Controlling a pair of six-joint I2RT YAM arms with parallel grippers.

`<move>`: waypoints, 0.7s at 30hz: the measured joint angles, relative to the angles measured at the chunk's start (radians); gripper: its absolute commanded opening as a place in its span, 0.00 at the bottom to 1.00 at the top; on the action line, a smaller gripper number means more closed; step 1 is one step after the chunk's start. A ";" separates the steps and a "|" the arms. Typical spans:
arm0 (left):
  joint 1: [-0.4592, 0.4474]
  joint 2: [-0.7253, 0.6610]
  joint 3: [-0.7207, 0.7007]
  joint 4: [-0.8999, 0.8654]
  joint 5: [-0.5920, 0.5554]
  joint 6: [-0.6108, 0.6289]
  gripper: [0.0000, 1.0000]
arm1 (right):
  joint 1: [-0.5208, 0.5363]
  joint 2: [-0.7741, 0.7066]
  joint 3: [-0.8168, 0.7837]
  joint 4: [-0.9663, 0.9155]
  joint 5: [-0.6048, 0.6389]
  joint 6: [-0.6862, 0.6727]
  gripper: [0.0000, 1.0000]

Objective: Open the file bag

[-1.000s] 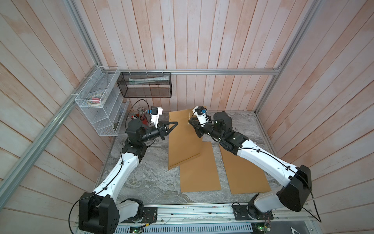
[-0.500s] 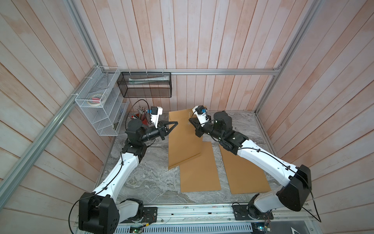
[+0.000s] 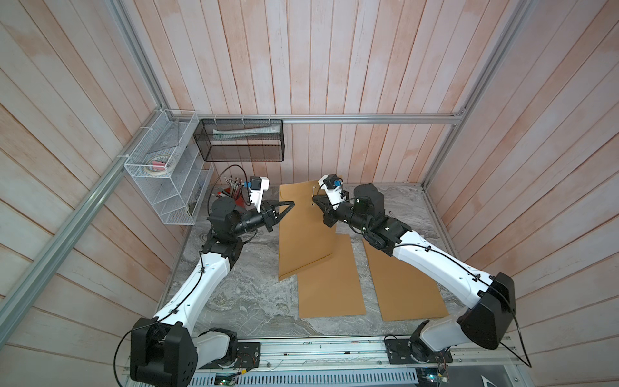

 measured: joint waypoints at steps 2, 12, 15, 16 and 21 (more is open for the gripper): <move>0.000 0.000 0.000 0.005 0.000 0.000 0.00 | 0.000 0.000 0.004 0.000 -0.004 0.000 0.00; 0.000 0.000 0.000 0.033 0.000 -0.010 0.00 | -0.003 0.000 0.020 -0.001 -0.022 0.016 0.00; 0.000 0.000 0.000 0.040 0.000 -0.015 0.00 | -0.003 0.000 0.023 -0.001 -0.027 0.019 0.00; 0.000 0.001 0.000 0.042 0.000 -0.018 0.00 | -0.003 0.000 0.024 -0.001 -0.027 0.019 0.00; 0.000 0.001 0.000 0.056 -0.003 -0.027 0.00 | -0.005 0.000 0.032 -0.002 -0.039 0.019 0.00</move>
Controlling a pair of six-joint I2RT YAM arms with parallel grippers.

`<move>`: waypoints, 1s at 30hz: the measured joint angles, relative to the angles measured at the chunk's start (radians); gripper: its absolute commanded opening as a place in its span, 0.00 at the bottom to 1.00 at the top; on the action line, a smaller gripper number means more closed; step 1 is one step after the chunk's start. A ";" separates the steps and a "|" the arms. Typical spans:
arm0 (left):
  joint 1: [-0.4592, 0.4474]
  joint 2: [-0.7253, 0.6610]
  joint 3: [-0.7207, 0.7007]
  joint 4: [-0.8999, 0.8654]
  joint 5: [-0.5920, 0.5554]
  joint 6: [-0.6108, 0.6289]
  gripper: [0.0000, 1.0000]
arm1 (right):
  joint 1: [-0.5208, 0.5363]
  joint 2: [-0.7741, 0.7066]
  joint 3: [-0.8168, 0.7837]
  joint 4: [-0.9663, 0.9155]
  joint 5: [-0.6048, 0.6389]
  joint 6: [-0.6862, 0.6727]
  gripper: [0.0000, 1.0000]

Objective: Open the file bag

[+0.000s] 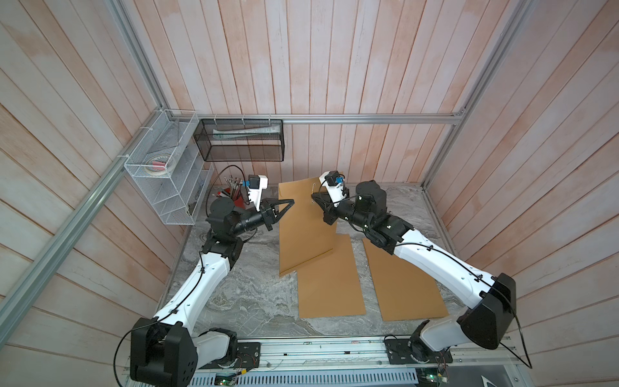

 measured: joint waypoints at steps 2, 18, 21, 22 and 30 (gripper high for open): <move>0.000 0.000 0.000 0.003 0.000 -0.004 0.00 | 0.000 0.000 0.000 0.000 -0.005 0.000 0.00; 0.004 0.006 -0.021 0.066 -0.016 -0.060 0.00 | -0.005 0.000 0.001 0.005 -0.024 0.011 0.00; 0.007 0.006 -0.029 0.073 -0.016 -0.063 0.00 | -0.005 -0.006 -0.011 0.013 -0.021 0.019 0.00; 0.008 0.006 -0.031 0.073 -0.016 -0.064 0.00 | -0.005 -0.011 -0.019 0.016 -0.018 0.023 0.00; 0.012 0.006 -0.033 0.084 -0.019 -0.068 0.00 | -0.004 -0.060 -0.074 0.030 0.022 0.032 0.01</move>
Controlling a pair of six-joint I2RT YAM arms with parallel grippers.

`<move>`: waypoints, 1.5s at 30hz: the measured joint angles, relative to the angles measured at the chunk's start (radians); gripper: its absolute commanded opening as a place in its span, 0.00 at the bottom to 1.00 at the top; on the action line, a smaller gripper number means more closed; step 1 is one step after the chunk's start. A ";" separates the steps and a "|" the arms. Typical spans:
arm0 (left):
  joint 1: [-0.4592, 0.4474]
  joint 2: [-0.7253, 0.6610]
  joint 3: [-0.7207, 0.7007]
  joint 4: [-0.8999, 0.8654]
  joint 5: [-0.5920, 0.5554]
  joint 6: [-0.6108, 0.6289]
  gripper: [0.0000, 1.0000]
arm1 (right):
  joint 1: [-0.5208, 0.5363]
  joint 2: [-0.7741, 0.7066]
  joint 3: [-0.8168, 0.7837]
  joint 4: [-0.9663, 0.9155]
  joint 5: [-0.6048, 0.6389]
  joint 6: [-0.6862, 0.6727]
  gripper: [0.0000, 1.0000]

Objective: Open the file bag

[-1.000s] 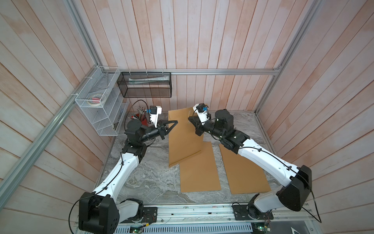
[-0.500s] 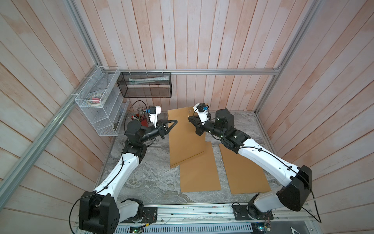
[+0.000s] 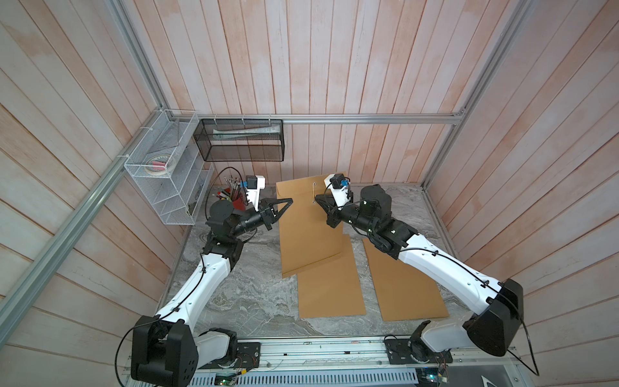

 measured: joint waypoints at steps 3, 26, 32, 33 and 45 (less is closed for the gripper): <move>0.001 0.000 -0.001 0.009 0.000 -0.002 0.00 | 0.000 -0.010 -0.006 0.007 0.013 0.002 0.00; 0.002 0.000 -0.027 0.034 0.027 -0.018 0.00 | 0.000 0.045 0.066 0.016 -0.073 0.002 0.00; 0.002 0.000 -0.028 0.047 0.027 -0.025 0.00 | 0.012 0.074 0.102 0.011 -0.101 0.001 0.00; 0.002 0.000 -0.028 0.048 0.027 -0.026 0.00 | 0.015 0.077 0.104 0.010 -0.105 0.001 0.00; 0.004 0.022 -0.028 0.103 -0.002 -0.070 0.00 | 0.035 0.086 0.091 0.015 -0.146 0.021 0.00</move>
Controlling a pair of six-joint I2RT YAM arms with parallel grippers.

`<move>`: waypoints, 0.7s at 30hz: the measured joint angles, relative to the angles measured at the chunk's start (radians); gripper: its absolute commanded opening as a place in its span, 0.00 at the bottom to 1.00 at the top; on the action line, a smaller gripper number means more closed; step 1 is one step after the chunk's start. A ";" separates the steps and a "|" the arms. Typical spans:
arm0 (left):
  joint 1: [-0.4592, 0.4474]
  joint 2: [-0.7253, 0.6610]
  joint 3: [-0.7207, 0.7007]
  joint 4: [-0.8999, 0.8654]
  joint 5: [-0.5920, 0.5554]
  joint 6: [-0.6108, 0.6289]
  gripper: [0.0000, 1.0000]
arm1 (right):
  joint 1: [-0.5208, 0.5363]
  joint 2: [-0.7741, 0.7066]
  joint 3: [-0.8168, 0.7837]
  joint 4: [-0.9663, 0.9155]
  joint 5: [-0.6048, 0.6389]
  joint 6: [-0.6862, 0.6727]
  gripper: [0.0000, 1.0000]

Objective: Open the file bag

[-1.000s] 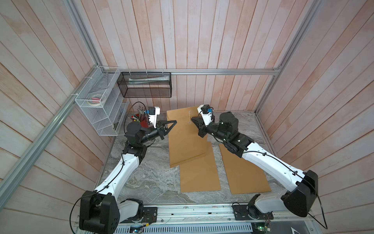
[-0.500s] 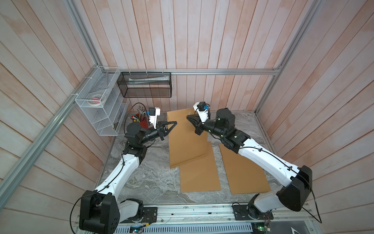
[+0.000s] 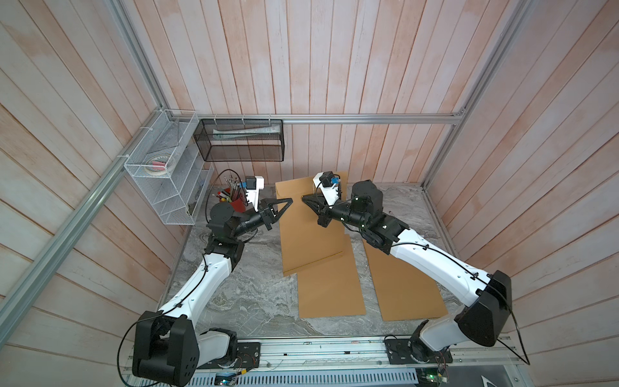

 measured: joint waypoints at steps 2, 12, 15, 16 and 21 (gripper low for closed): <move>0.003 0.002 0.000 0.015 -0.006 -0.010 0.00 | 0.002 0.000 -0.015 0.003 -0.006 0.007 0.00; 0.034 0.002 0.000 0.075 -0.031 -0.060 0.00 | 0.005 -0.005 -0.102 0.018 -0.005 0.038 0.00; 0.040 0.002 0.000 0.076 -0.031 -0.064 0.00 | 0.005 -0.023 -0.131 0.028 0.010 0.048 0.00; 0.042 0.000 0.000 0.075 -0.031 -0.063 0.00 | 0.005 -0.030 -0.141 0.029 0.017 0.050 0.00; 0.048 -0.006 0.000 0.073 -0.027 -0.063 0.00 | 0.002 -0.056 -0.162 0.030 0.054 0.060 0.00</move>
